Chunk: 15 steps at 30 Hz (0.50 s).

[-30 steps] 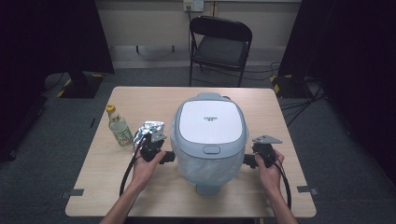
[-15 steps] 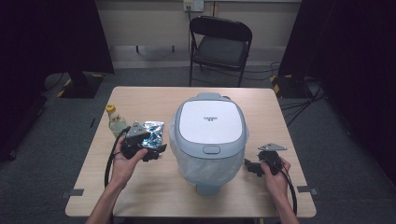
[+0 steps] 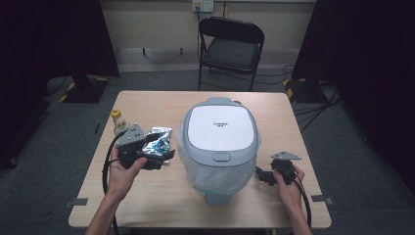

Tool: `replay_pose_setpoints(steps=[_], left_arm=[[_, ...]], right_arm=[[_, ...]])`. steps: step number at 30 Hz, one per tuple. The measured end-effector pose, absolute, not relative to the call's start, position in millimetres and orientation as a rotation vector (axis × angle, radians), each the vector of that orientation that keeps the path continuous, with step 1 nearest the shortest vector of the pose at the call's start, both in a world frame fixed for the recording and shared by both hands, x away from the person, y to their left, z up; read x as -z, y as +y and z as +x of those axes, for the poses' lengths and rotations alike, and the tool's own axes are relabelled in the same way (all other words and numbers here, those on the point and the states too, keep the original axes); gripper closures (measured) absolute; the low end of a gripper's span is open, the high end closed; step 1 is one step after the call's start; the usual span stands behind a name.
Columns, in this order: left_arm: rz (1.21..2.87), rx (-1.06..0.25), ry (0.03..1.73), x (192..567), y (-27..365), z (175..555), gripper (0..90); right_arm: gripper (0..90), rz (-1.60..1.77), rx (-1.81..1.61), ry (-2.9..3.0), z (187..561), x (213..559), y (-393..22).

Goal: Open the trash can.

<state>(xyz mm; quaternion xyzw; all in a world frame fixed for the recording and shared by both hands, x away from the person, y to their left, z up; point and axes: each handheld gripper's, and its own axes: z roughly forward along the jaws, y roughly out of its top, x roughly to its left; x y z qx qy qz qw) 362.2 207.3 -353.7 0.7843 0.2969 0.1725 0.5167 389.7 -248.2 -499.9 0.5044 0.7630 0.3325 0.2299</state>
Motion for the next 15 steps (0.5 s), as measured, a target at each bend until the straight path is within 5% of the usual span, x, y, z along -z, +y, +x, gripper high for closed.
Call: replay_pose_setpoints(steps=[5, 15], left_arm=[[1.824, -0.297, 0.607, 332, 207, 351, 22.6], [1.783, -0.28, 0.495, 301, 192, 324, 18.8]], right_arm=[[15.7, 1.395, -0.914, 2.095, 390, 500, -248], [15.7, 1.398, -0.911, 2.089, 390, 500, -248]])
